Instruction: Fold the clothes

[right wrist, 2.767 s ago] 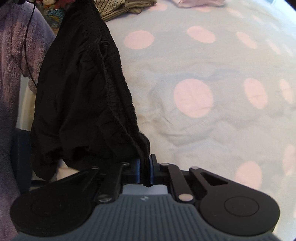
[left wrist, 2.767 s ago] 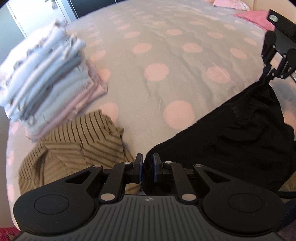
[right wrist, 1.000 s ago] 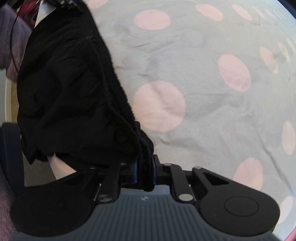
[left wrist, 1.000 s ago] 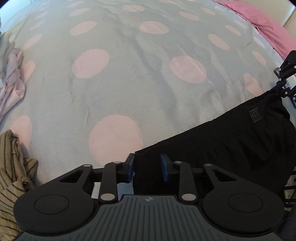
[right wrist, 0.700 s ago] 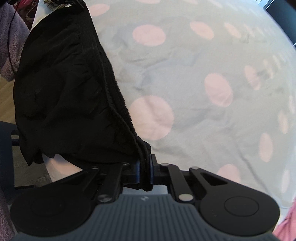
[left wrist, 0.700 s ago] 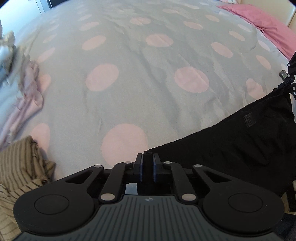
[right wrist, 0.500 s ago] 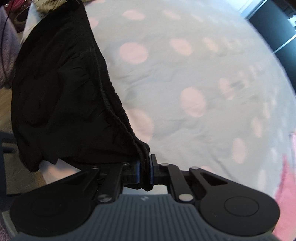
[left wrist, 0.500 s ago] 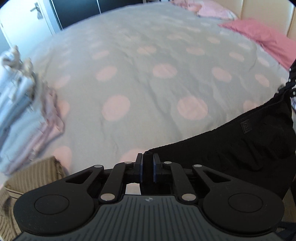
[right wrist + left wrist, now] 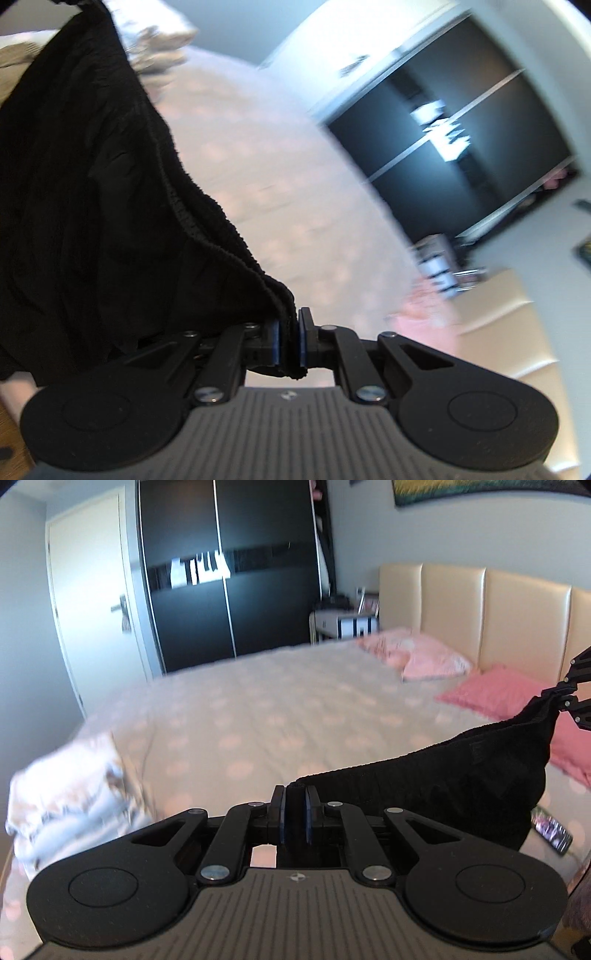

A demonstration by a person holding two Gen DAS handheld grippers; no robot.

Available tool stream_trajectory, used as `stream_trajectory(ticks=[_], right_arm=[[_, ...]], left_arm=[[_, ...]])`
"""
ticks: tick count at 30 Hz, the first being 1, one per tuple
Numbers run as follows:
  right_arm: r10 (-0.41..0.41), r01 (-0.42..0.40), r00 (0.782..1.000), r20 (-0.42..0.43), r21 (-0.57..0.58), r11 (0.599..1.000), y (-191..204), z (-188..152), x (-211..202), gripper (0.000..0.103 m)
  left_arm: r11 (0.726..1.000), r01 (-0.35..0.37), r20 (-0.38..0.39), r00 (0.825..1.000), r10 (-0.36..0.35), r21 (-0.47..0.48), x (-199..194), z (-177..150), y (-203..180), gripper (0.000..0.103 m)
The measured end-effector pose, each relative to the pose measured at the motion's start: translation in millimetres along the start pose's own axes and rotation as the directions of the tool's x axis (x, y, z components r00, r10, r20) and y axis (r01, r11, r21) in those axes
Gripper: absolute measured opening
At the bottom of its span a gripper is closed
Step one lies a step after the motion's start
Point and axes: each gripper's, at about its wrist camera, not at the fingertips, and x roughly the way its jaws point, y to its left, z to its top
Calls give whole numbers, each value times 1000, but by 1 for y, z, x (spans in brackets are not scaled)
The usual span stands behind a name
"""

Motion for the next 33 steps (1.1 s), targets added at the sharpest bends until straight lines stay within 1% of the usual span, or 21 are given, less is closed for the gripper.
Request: stream_trajectory(ticks=[2,4,8,11,13,16,19,22,25,29,33], right_arm=[[-47,47,999,14,12,999,-6,8,-9,11],[-60,60,998,36,13,998,-8,14,-17,11],[-80,80,994,73,13,997,-9,20,-33,11],[-84,83,993,78,12,996,-16,16,-47,11],[-102,101,991,85,12,995,-19,16,-55,11],[-119,118,989,90,13,993,-25,20,-62,11],[-134,133,986,95,26,991,-31,29,-60,11],[-143,141,987,81,19,990,-37,39,-47,11],[-135,135,990,46,12,991,-43,50,-26,11],[-149,148,989,11,28,989,-49,61,15,11],[-188,188,982,-15,61,980,-59,69,59,11]], left_arm=[[1000,-16,48,999,15,17,-13,16,-6,8],[999,-36,83,996,33,30,-25,32,-8,8],[997,-69,146,987,65,26,-50,53,-2,8],[997,-73,181,981,66,30,-67,57,-7,8],[996,-83,201,977,72,46,-73,56,-14,8],[994,-87,219,973,72,59,-73,59,-21,8],[995,-90,220,972,77,49,-68,63,-18,8],[994,-97,206,975,86,44,-51,68,-13,8],[992,-106,177,980,94,62,-24,70,-10,8],[991,-118,142,984,108,69,19,71,-6,8],[989,-125,120,986,115,80,62,78,-1,8]])
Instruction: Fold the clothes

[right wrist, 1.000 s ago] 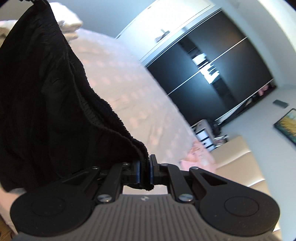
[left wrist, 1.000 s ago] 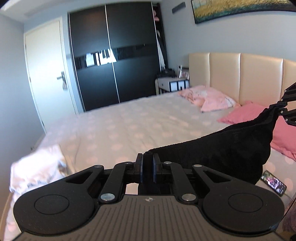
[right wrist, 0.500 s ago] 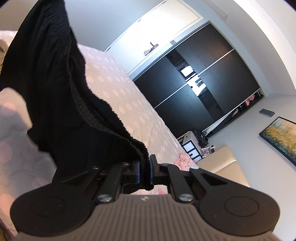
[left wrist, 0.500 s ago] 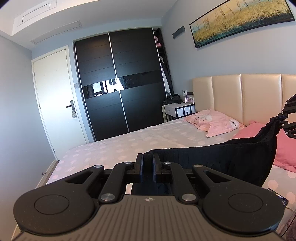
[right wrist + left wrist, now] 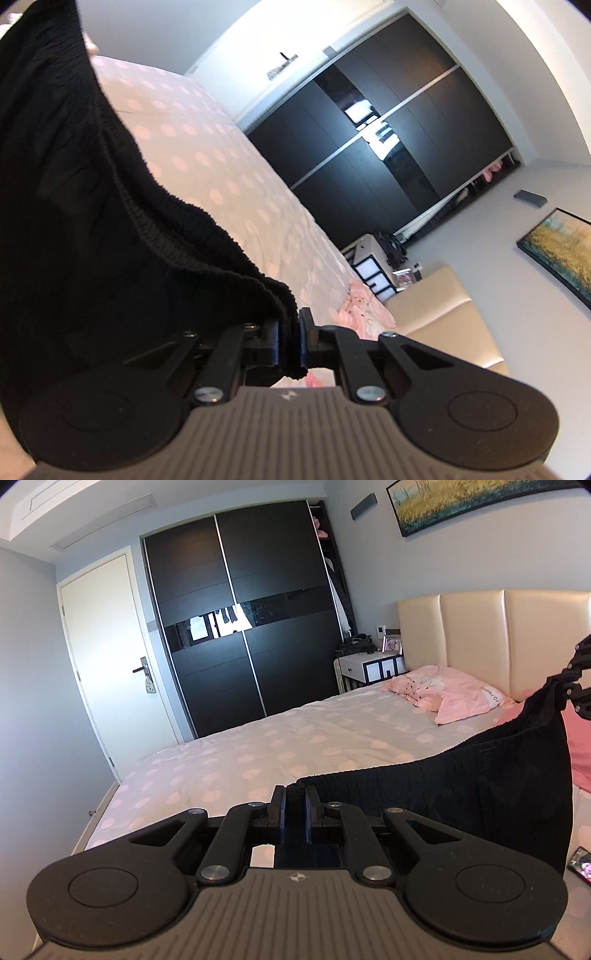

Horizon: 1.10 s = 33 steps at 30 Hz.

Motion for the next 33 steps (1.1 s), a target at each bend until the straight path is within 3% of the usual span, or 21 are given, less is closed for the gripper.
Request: stream_trajectory(ticks=[4,9,11,14,17,23,26,29,33], right_arm=[[-75,75,997,2,34,997,0,5,30,11],[-210,205,975,72,64,977,-6,9,44,11],[-222,215,971,90,80,973,-12,11,44,11],[-187,182,977,101,61,981,-9,2,40,11],[-131,132,987,90,4,991,10,-18,37,11],[40,-39,999,16,-85,996,78,-70,17,11],[119,-123,992,-36,-127,984,112,-103,7,11],[192,-202,978,-84,-140,969,143,-132,-8,11],[268,-289,953,-142,-152,945,172,-160,-27,11]], left_arm=[[1000,-14,-2,1000,14,9,38,11,-1,8],[998,-55,107,993,57,-30,54,35,9,8],[998,-56,140,988,61,-38,54,40,14,8],[999,-46,154,987,47,-14,53,33,16,8],[999,-31,120,992,29,9,55,7,14,8],[996,54,-53,997,-51,70,58,-73,-5,8],[986,127,-154,982,-110,109,54,-117,-17,8],[971,204,-243,955,-169,126,47,-157,-27,8],[944,293,-288,927,-242,150,29,-192,-36,8]])
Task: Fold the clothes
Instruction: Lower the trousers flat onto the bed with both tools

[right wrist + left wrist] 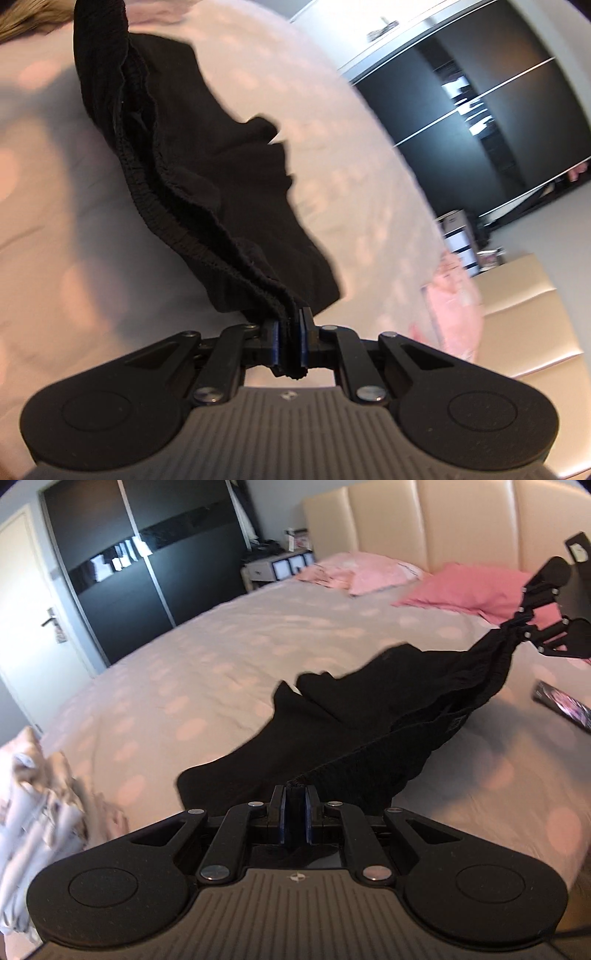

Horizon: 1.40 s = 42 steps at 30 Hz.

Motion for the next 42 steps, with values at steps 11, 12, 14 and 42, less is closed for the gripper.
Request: stream_trajectory(ticks=[11,12,14,42], right_arm=[[139,-140,990,-29,-57,988,56,-50,-40,11],[152,-154,988,-32,-56,986,40,-48,-32,11],[182,-185,982,-45,-59,981,38,-49,-31,11],[349,-349,937,-20,26,937,59,-57,-15,29]], left_arm=[[978,128,-115,987,-110,162,-22,-58,-45,7],[975,144,-119,985,-125,168,-25,-61,-46,7],[963,170,-143,979,-142,208,-29,-69,-53,7],[881,253,-239,957,-166,399,-34,-116,-111,34]])
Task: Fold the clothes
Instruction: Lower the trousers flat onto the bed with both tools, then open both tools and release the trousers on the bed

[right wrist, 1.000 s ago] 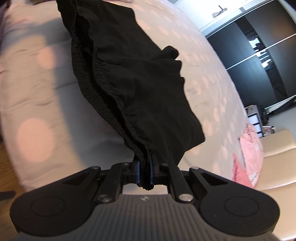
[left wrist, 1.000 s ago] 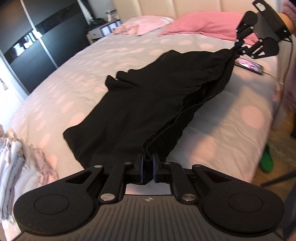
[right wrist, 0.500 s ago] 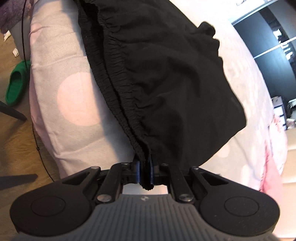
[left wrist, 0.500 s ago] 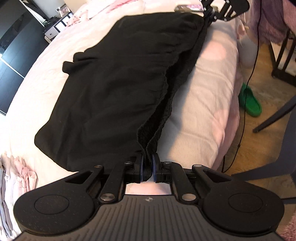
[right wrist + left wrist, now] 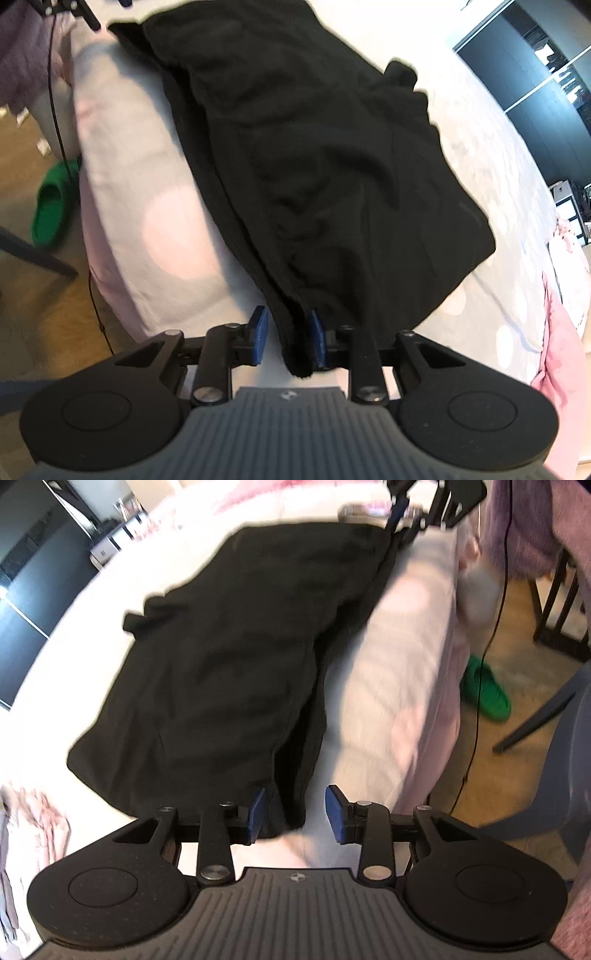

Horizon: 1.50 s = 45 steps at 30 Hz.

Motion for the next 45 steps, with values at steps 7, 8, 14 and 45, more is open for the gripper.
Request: stream_trajectory(ticks=[7,8,14,45], right_arm=[[-11,12,995,98,-2,1000,12,21,-3,28],[-5,6,996,94,-18,1000,16,25,1,28],[14,-8,997,71,-83,996,30,36,19,29],[128,-152,985,112,243,958,-22,22,7,36]], left_arm=[[999,-22,84,996,26,-48,2,29,0,27],[999,-28,81,996,32,-43,6,33,-1,26],[1000,-28,34,999,28,8,34,49,1,26],[989,56,33,998,-52,-139,30,29,10,41]])
